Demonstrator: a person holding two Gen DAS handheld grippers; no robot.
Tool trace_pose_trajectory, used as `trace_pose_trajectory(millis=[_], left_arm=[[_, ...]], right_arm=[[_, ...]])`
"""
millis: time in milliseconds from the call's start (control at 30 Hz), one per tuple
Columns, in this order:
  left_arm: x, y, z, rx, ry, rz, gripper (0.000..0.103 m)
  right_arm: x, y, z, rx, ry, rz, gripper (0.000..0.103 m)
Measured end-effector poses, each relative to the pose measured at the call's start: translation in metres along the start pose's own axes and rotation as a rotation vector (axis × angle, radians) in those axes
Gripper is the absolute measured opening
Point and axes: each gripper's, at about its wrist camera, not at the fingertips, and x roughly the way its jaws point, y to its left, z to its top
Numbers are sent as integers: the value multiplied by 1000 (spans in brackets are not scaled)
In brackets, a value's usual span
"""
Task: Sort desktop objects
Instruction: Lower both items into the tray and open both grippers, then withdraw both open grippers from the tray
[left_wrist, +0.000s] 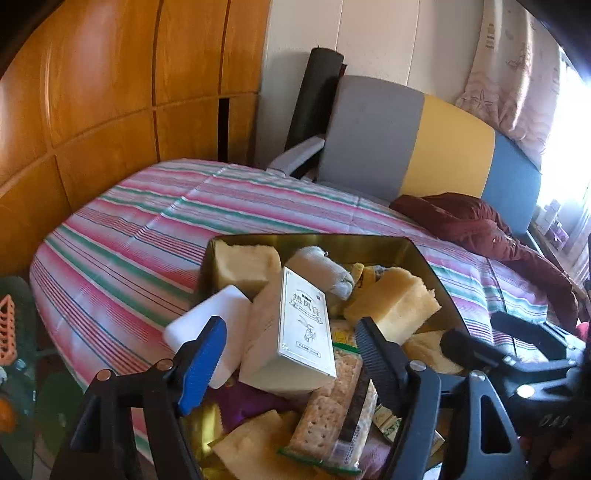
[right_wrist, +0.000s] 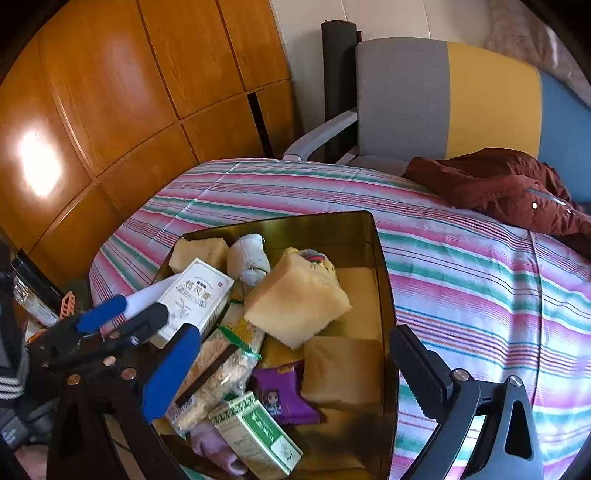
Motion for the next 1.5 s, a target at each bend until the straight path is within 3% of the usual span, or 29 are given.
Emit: trace_pose_trajectory(millis=[533, 667, 800, 900, 1500], left_arm=[[-63, -15, -7, 37, -115, 90, 74], [-78, -16, -10, 4, -148, 91, 74], [-86, -19, -12, -3, -171, 141, 73], [-90, -20, -16, -13, -186, 120, 73], [-79, -21, -27, 9, -118, 83, 61]], right_arm=[[-20, 18, -44, -43, -13, -81, 102], [-25, 18, -54, -39, -17, -95, 102], [-32, 16, -60, -23, -23, -95, 102], [-34, 18, -64, -22, -27, -94, 102], [-33, 28, -75, -71, -21, -112, 102]])
